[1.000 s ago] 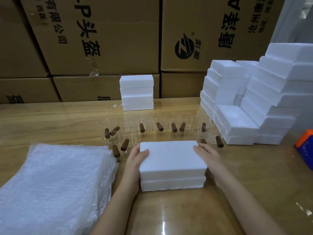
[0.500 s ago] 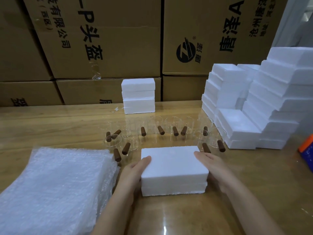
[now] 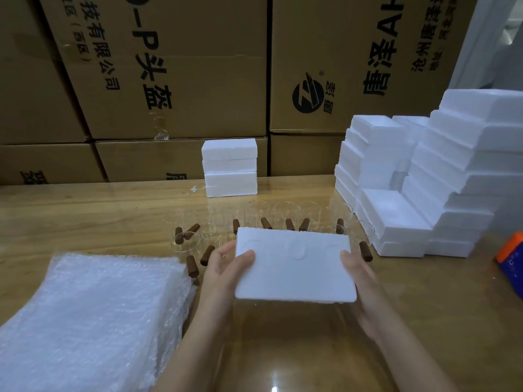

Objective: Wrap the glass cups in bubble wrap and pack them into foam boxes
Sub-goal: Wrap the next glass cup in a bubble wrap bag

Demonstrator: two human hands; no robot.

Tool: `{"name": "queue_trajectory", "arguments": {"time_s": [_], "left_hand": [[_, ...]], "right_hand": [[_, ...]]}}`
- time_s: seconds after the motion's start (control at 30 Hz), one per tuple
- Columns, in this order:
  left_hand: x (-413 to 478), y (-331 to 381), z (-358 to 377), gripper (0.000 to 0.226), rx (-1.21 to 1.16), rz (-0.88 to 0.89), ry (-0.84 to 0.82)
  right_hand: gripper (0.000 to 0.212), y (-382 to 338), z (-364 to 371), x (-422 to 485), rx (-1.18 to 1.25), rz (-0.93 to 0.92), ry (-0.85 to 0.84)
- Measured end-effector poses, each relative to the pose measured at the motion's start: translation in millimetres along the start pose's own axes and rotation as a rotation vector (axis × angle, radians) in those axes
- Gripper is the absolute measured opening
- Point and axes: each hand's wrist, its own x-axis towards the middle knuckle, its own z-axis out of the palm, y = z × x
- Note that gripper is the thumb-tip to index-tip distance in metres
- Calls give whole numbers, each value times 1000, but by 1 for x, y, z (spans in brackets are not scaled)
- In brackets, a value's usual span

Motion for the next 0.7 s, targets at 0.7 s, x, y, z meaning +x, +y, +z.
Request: {"name": "queue_trajectory", "arguments": {"time_s": [0.7], "left_hand": [[-26,22,60,65,2039,1345,-293]], "right_hand": [[57,-6,-15,1,312,391,-34]]}}
